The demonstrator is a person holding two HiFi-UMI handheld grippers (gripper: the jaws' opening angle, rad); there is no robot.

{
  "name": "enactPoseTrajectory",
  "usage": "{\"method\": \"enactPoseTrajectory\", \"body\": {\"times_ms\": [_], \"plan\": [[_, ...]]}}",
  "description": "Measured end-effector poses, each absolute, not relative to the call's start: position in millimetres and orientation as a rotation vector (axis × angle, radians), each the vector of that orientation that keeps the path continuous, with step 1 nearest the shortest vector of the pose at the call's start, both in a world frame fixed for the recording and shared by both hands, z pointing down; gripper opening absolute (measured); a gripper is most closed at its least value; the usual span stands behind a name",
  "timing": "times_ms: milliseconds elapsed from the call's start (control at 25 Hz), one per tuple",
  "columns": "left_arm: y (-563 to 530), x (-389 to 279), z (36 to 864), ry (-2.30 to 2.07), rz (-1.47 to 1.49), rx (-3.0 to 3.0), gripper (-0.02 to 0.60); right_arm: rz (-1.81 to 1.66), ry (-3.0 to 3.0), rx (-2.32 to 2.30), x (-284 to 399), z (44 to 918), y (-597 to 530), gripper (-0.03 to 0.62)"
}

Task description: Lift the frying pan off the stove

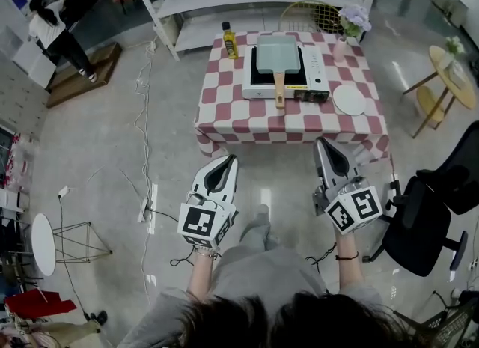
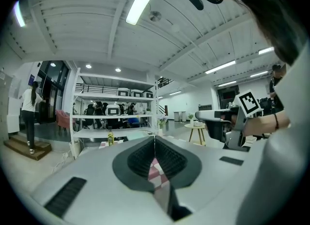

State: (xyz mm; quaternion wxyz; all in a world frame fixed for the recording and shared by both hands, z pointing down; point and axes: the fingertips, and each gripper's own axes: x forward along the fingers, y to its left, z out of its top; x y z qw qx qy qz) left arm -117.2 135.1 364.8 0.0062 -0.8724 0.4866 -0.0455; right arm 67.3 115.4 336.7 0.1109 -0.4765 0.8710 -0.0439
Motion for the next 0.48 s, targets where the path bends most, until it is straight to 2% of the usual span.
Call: {"method": "enactPoseTrajectory", "body": {"times_ms": [480], "plan": [[74.5, -108.2, 378.1, 1.404, -0.123, -2.816, 0.028, -0.136, 2.606, -1.462, 56.6, 350.4, 62.0, 0.021]]}}
